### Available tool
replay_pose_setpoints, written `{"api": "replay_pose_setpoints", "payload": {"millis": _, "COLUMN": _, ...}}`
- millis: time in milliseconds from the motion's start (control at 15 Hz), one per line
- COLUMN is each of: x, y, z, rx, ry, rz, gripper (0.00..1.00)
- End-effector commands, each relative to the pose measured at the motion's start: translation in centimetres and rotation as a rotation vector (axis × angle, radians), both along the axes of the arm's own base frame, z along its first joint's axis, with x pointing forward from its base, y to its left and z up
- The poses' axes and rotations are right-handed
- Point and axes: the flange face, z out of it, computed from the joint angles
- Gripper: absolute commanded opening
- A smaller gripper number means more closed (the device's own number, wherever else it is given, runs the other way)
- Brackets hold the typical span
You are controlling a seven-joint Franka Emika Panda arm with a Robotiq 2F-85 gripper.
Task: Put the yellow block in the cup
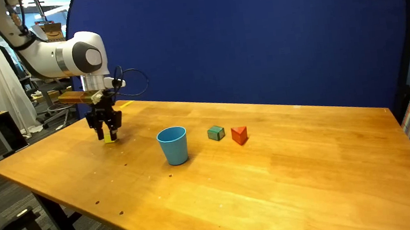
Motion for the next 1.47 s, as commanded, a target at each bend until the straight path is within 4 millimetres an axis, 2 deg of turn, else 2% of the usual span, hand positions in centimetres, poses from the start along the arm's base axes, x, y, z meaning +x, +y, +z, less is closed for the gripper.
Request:
{"api": "replay_pose_setpoints", "payload": {"millis": 0, "x": 1.5, "y": 0.9, "z": -1.1, "rx": -0.031, "ry": -0.042, "rz": 0.062, "gripper": 0.27}}
{"api": "replay_pose_setpoints", "payload": {"millis": 67, "x": 1.5, "y": 0.9, "z": -1.4, "rx": -0.039, "ry": -0.046, "rz": 0.066, "gripper": 0.19}}
{"api": "replay_pose_setpoints", "payload": {"millis": 133, "x": 1.7, "y": 0.7, "z": -0.6, "rx": -0.049, "ry": -0.051, "rz": 0.059, "gripper": 0.15}}
{"api": "replay_pose_setpoints", "payload": {"millis": 200, "x": 1.7, "y": 0.2, "z": 0.1, "rx": -0.057, "ry": -0.059, "rz": 0.046, "gripper": 0.19}}
{"api": "replay_pose_setpoints", "payload": {"millis": 267, "x": 1.9, "y": -1.2, "z": 1.8, "rx": -0.077, "ry": -0.075, "rz": 0.01, "gripper": 0.19}}
{"api": "replay_pose_setpoints", "payload": {"millis": 400, "x": 2.1, "y": -5.1, "z": 5.6, "rx": -0.127, "ry": -0.137, "rz": -0.083, "gripper": 0.19}}
{"api": "replay_pose_setpoints", "payload": {"millis": 600, "x": 2.4, "y": -10.5, "z": 9.5, "rx": -0.202, "ry": -0.204, "rz": -0.206, "gripper": 0.19}}
{"api": "replay_pose_setpoints", "payload": {"millis": 733, "x": 1.6, "y": -14.4, "z": 12.3, "rx": -0.245, "ry": -0.237, "rz": -0.309, "gripper": 0.19}}
{"api": "replay_pose_setpoints", "payload": {"millis": 867, "x": -0.2, "y": -18.2, "z": 14.4, "rx": -0.288, "ry": -0.22, "rz": -0.409, "gripper": 0.19}}
{"api": "replay_pose_setpoints", "payload": {"millis": 1133, "x": -3.4, "y": -23.5, "z": 15.8, "rx": -0.306, "ry": -0.159, "rz": -0.557, "gripper": 0.19}}
{"api": "replay_pose_setpoints", "payload": {"millis": 1400, "x": -5.3, "y": -26.3, "z": 14.6, "rx": -0.299, "ry": -0.109, "rz": -0.634, "gripper": 0.19}}
